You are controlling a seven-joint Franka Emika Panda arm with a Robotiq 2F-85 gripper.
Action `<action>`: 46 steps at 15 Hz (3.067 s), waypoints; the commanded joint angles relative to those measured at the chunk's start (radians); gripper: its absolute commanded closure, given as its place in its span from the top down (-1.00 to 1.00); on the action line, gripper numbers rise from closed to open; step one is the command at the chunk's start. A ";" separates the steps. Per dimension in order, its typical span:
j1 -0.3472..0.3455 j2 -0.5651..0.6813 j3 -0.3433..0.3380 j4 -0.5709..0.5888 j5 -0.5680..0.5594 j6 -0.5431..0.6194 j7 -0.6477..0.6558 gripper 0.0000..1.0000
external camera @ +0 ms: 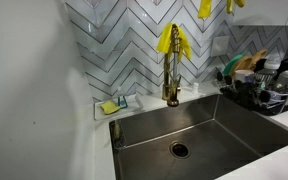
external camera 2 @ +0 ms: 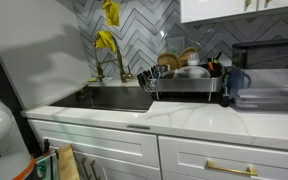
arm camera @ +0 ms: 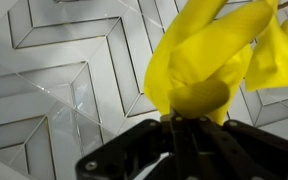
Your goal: Hang the gloves under the tap
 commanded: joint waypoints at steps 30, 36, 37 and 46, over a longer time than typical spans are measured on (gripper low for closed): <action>0.288 -0.085 -0.196 -0.549 0.447 0.323 -0.135 -0.98; 0.360 -0.029 -0.218 -0.565 0.583 0.449 -0.155 -0.98; 0.383 -0.013 -0.226 -0.560 0.613 0.482 -0.168 -0.98; 0.578 0.043 -0.319 -0.541 0.883 0.542 -0.306 -0.98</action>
